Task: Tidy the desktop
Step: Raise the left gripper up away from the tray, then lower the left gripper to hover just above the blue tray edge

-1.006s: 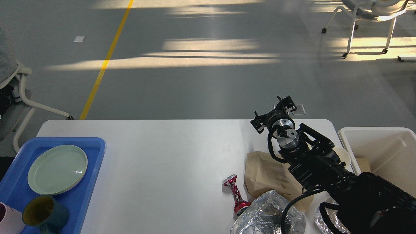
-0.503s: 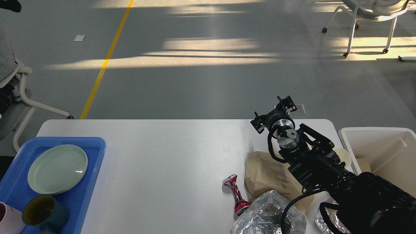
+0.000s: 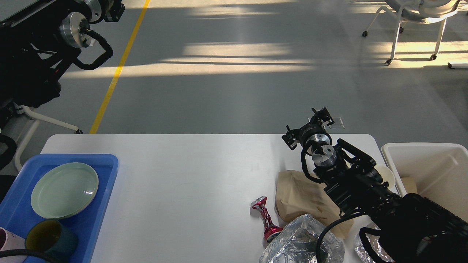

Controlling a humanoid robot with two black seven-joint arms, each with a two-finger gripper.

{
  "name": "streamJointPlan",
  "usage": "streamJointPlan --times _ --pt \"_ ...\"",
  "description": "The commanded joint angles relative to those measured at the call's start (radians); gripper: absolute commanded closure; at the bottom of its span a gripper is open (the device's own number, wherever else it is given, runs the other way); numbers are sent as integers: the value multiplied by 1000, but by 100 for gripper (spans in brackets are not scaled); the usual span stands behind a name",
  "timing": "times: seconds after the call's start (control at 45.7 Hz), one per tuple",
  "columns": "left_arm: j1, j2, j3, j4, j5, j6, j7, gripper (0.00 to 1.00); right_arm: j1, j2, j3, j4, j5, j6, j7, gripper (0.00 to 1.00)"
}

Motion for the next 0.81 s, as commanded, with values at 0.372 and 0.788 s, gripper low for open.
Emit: streamJointPlan --times 0.372,0.788 --pt "57 -101 -155 311 -10 -186 12 4 0 0 0 0 0 1 0 0" --pt "54 -154 -115 375 -8 -112 14 4 0 0 0 0 0 1 0 0"
